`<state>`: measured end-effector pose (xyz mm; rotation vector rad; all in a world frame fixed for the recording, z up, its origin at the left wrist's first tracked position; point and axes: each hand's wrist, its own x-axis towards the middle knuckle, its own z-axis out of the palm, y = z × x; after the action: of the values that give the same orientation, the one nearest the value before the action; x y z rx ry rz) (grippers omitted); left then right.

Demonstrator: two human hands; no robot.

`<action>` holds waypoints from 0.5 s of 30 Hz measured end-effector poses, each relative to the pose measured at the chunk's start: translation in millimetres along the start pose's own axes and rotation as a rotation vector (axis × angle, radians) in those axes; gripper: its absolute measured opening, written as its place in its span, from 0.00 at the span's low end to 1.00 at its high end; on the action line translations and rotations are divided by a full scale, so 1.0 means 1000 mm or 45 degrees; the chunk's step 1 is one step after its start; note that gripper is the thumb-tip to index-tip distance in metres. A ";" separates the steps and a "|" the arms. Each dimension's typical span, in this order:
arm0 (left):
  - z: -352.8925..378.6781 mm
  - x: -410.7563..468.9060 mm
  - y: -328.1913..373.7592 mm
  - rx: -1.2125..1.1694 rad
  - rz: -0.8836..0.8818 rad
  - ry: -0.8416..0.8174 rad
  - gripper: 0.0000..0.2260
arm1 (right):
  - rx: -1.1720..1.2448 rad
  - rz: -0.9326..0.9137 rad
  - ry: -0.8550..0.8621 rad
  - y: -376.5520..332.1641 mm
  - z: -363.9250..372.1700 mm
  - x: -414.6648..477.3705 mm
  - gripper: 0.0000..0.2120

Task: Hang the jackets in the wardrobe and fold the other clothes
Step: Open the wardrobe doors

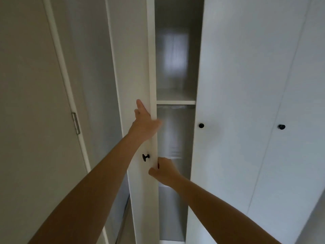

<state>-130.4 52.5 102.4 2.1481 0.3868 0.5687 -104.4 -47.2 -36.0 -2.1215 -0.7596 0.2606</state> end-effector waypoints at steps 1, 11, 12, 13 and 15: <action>-0.014 -0.004 -0.007 -0.050 0.008 -0.027 0.45 | 0.011 0.023 -0.031 -0.010 0.013 -0.003 0.08; -0.155 -0.044 -0.073 -0.025 0.002 -0.181 0.15 | 0.141 0.070 0.111 -0.109 0.158 -0.008 0.36; -0.163 -0.047 -0.077 -0.034 0.016 -0.184 0.12 | 0.137 0.093 0.127 -0.116 0.166 -0.006 0.36; -0.171 -0.048 -0.082 -0.033 0.020 -0.186 0.08 | 0.136 0.113 0.139 -0.123 0.173 -0.005 0.37; -0.185 -0.049 -0.092 -0.025 0.016 -0.194 0.06 | 0.145 0.135 0.154 -0.136 0.186 -0.003 0.38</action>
<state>-276.3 207.2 113.1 2.1598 0.2825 0.4111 -245.6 135.1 -45.5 -2.0524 -0.5499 0.2245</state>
